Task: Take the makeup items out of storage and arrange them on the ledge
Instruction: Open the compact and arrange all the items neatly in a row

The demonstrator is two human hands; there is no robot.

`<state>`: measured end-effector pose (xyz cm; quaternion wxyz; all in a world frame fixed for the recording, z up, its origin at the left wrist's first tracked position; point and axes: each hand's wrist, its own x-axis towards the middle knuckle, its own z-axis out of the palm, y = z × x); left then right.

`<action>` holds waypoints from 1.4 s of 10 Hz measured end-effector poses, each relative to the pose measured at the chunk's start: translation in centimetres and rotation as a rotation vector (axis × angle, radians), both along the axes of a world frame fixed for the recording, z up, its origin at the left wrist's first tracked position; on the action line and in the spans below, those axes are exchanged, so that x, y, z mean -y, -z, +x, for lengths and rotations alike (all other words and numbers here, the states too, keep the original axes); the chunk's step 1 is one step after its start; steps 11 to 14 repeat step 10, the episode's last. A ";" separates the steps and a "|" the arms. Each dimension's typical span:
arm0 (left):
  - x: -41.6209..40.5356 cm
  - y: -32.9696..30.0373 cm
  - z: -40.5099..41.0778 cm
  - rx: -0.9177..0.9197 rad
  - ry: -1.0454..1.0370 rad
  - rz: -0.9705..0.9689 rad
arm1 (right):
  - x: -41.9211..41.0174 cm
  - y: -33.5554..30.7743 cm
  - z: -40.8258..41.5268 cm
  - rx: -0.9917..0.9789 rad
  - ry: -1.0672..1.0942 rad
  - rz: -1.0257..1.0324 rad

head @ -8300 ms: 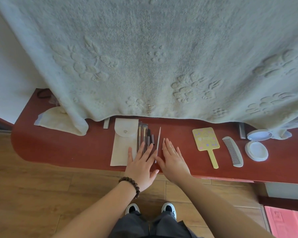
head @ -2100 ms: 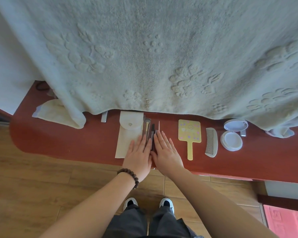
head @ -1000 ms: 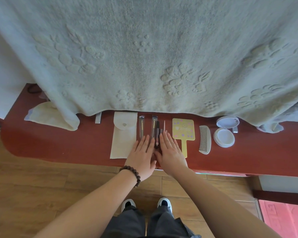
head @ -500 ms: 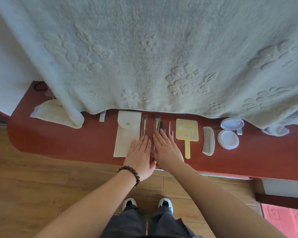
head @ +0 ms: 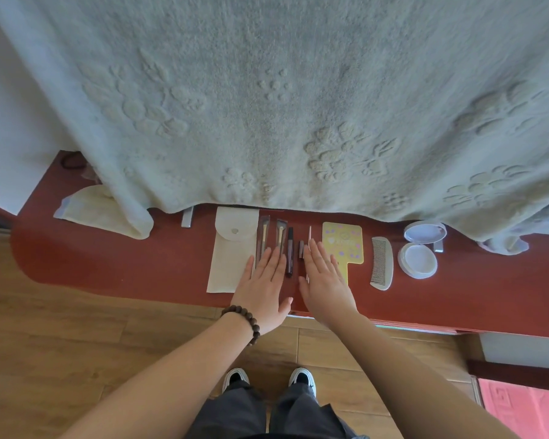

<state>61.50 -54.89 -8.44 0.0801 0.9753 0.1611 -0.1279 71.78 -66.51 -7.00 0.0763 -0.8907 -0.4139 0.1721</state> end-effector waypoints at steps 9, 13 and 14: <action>0.8 -1.2 1.0 0.030 -0.089 -0.018 | 0.9 -0.1 0.2 -0.085 0.063 -0.028; 0.5 -1.9 0.3 0.067 -0.145 -0.021 | 1.7 -0.6 -0.5 -0.055 0.147 0.013; 0.5 -1.9 0.3 0.067 -0.145 -0.021 | 1.7 -0.6 -0.5 -0.055 0.147 0.013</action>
